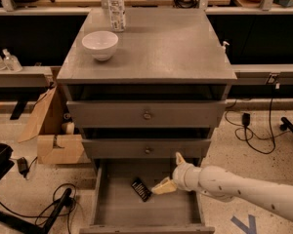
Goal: Pick rxbar chocolate from bottom drawer and place on counter
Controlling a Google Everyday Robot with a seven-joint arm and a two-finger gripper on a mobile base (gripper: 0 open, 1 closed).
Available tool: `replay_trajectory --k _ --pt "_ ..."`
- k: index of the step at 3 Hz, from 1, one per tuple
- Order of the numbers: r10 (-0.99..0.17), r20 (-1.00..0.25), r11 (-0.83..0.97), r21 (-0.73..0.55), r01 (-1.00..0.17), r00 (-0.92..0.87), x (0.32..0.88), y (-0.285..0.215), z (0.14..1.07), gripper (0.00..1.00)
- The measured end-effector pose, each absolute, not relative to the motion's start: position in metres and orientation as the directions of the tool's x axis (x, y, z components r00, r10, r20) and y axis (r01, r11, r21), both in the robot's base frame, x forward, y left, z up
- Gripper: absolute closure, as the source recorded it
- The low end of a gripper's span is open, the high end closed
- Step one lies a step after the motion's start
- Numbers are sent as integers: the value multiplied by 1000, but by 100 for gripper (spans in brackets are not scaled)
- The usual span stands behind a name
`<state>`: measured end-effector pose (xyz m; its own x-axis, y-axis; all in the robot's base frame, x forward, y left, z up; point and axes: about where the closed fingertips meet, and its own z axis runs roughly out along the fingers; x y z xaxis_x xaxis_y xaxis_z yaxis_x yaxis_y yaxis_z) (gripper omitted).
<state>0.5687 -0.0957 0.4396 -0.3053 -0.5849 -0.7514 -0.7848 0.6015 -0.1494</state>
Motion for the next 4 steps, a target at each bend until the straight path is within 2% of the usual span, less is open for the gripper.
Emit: replay_trajectory --k 1,2,3,4 --pt "-523 -794 588 -71 -806 -312 586 -53 361 0" --pt "-473 -818 585 -14 -811 -328 589 -34 303 0" --pt "-496 -808 553 -12 -833 -318 592 -13 220 0" --pt "-537 -785 532 -30 -846 -310 593 -6 180 0"
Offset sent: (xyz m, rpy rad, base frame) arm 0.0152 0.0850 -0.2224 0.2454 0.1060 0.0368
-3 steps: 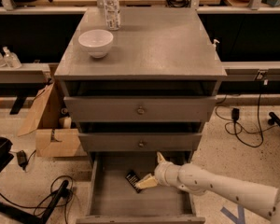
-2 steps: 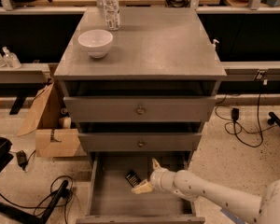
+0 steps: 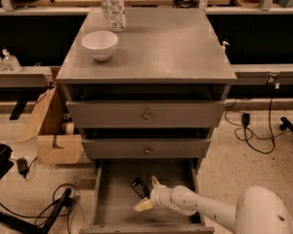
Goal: Pick rxbar chocolate from bottom drawer and place on counter
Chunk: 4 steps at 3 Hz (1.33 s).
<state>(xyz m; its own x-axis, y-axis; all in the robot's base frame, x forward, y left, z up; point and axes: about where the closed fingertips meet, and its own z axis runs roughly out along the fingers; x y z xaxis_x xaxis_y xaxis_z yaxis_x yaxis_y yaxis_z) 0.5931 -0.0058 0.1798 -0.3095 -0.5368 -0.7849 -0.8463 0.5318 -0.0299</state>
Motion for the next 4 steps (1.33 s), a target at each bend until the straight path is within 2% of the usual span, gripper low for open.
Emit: replay_trajectory --k 4 --pt "-537 -717 580 67 -812 -444 620 16 148 0"
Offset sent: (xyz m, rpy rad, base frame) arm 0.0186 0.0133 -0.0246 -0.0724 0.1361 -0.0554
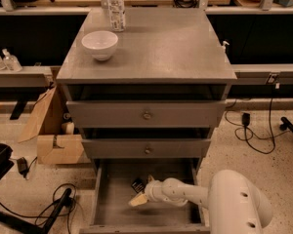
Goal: Pick rxbar chocolate from bottom drawer and place on counter
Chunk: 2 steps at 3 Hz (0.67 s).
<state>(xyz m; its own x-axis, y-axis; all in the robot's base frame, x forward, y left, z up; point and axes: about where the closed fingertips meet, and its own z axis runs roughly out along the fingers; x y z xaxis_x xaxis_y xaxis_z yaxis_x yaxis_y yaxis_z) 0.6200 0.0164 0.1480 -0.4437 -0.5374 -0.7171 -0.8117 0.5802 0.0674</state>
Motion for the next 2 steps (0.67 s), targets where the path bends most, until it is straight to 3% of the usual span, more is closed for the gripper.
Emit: replay_trajectory --k 2 --pt "-548 -710 561 81 -824 -443 624 40 116 0"
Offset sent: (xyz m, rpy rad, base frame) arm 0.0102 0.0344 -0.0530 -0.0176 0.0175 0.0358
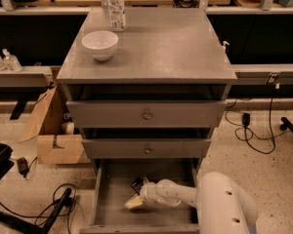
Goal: Pick rxbar chocolate from bottom drawer and place on counter
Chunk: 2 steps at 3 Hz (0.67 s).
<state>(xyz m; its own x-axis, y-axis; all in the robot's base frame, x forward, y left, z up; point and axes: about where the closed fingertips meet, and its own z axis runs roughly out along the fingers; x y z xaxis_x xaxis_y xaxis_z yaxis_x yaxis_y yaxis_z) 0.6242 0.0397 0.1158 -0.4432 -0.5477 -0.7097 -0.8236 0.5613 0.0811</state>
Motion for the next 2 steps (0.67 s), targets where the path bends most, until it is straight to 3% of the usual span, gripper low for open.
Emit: replay_trajectory --k 1,2 --pt "-566 -694 562 71 -824 -445 625 42 100 4" --pt "-573 -685 566 67 -822 -450 624 41 97 22"
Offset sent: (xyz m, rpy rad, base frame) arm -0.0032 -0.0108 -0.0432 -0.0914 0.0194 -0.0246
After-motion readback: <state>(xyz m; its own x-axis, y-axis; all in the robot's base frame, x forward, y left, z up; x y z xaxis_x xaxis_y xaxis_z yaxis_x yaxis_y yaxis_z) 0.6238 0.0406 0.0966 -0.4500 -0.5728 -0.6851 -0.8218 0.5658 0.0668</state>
